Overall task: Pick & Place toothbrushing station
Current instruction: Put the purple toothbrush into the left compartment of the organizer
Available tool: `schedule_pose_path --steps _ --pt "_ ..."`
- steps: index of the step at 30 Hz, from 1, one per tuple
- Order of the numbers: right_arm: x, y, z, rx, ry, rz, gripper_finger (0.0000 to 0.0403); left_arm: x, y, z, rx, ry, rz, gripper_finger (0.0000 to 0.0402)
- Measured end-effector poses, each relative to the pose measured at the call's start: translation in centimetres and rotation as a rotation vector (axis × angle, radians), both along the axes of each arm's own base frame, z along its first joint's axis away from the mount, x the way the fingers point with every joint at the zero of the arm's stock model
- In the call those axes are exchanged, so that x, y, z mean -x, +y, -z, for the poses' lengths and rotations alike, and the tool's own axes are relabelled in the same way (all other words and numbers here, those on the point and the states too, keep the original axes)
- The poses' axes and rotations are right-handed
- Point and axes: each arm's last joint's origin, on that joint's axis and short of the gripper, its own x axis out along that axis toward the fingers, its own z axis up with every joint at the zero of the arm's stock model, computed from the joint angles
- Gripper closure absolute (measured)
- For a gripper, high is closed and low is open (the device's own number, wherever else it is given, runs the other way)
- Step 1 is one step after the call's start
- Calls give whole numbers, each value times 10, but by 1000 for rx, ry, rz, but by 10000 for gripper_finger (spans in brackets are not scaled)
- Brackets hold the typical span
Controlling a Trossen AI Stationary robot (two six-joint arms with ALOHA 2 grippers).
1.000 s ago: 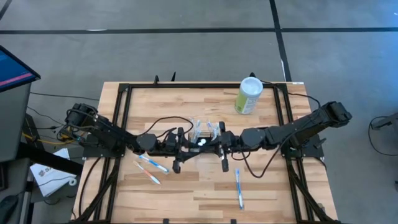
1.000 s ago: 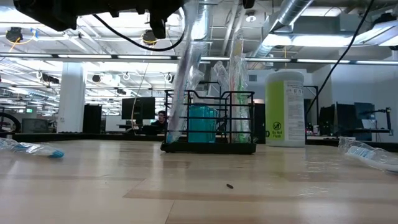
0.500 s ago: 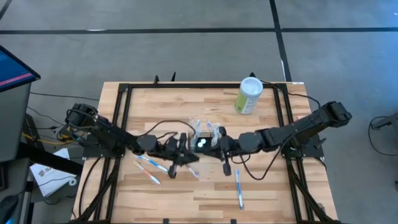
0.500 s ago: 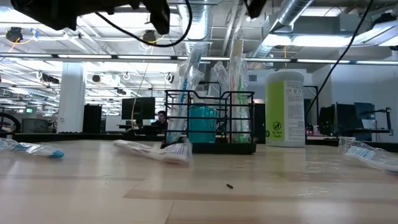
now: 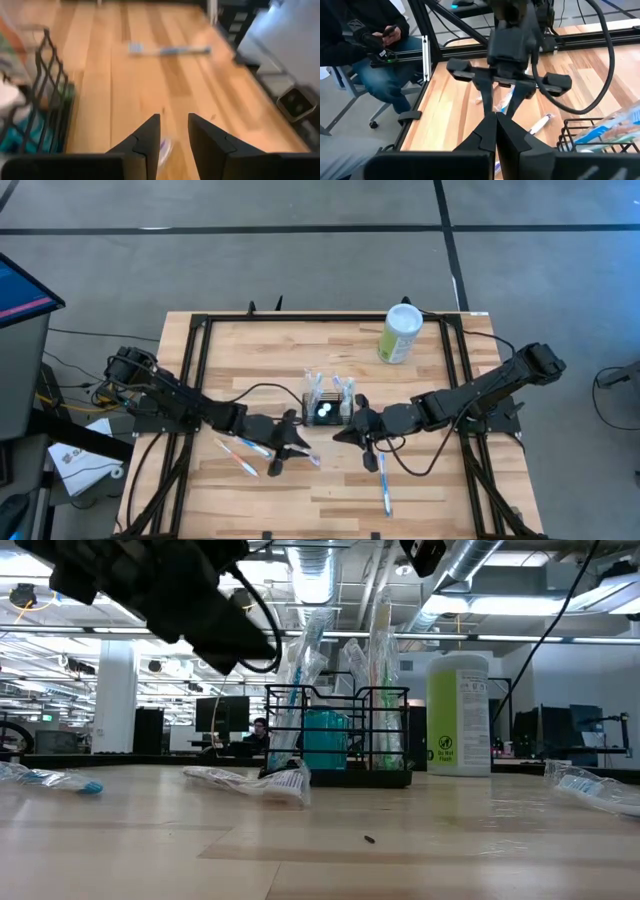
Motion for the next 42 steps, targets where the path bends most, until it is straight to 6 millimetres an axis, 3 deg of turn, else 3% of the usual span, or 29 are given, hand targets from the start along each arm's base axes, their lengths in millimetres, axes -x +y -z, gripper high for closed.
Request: schedule_pose_path --steps 11,19,28,42 --pt "0 0 0 1 0 1 403 -5 -2 0 -131 149 42 300" --pt "0 -1 2 8 15 4 403 -10 -6 23 -201 222 71 300" --pt "1 -1 3 15 31 4 403 -31 -18 30 -314 202 132 300" --pt "2 -1 5 22 49 4 403 -29 -15 42 -422 267 135 279"
